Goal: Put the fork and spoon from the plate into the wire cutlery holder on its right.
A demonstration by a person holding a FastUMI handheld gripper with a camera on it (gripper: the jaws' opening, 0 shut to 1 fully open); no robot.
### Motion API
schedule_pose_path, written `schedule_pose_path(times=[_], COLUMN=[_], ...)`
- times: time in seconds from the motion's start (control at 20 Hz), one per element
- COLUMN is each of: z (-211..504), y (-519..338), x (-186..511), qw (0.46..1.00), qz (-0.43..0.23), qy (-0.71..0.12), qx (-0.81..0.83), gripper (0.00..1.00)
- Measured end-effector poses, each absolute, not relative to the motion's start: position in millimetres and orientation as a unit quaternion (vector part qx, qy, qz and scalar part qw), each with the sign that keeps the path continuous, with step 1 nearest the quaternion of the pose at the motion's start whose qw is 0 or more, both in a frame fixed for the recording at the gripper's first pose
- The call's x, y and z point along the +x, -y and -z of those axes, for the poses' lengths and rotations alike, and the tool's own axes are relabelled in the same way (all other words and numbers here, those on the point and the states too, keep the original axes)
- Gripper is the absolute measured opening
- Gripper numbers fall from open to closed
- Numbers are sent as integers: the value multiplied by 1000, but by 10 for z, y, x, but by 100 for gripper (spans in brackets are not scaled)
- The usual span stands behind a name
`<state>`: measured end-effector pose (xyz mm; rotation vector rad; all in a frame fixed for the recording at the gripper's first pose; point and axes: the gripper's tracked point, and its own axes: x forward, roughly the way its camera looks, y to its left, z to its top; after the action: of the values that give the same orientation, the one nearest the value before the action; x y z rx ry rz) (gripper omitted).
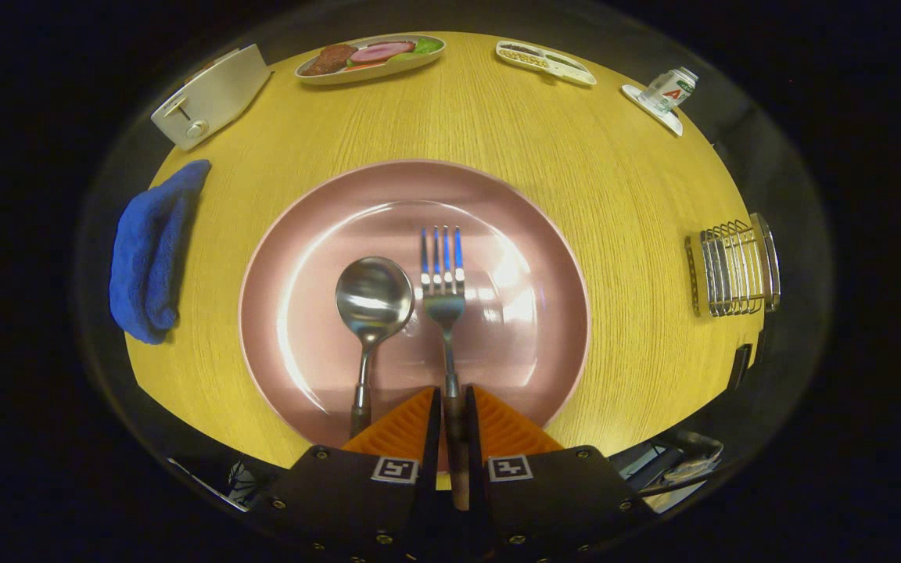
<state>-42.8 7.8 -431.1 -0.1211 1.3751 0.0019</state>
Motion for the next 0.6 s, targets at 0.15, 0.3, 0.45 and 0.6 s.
schedule_pose_path(times=[0.15, 0.3, 0.45, 0.6], z=[4246, 4062, 3824, 3621], y=[-75, -56, 24, 132], x=[-430, -364, -275, -189], qw=[768, 780, 790, 800], qz=[-4, 9, 28, 48], qy=[-637, -622, -608, -594], qx=[-70, -71, -76, -67], gripper=[5, 5, 5, 5])
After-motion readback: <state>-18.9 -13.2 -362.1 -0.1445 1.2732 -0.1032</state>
